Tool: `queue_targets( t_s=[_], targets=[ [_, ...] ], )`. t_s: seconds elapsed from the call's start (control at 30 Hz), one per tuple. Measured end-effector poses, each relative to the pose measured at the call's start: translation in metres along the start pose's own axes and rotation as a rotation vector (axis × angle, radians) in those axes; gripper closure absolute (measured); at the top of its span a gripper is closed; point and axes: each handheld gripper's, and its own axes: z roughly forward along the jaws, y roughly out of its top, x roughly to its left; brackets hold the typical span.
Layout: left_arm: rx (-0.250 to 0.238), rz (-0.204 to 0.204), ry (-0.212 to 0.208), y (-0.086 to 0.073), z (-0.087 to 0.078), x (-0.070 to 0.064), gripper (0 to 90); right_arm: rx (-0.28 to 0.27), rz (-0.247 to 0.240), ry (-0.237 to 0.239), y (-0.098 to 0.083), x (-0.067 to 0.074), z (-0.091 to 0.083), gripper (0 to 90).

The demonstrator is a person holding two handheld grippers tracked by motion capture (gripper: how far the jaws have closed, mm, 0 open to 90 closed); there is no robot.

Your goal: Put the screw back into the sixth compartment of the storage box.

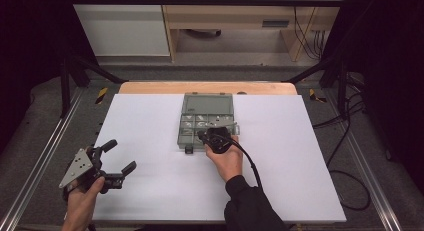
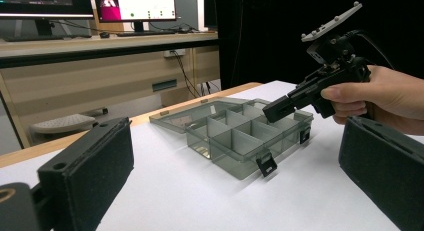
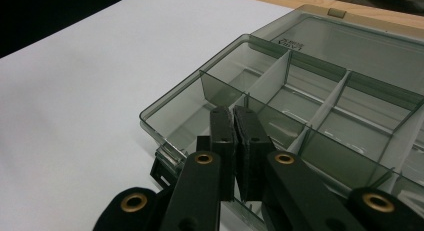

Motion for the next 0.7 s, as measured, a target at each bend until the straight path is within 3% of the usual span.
queue_targets(
  t_s=[0.47,0.57,0.7],
  targets=[
    [0.002,0.004,-0.004,-0.0003,0.0008,-0.0004,1.4,0.013,-0.016,-0.005,-0.0001,-0.0016,0.0051,87.0],
    [0.002,0.003,-0.005,-0.0003,0.0007,-0.0004,1.4,0.017,0.016,-0.020,0.0002,-0.0025,0.0061,77.2],
    [0.002,0.003,-0.005,-0.0004,0.0008,-0.0004,1.4,0.016,0.020,-0.032,0.0003,-0.0027,0.0043,71.5]
  ],
)
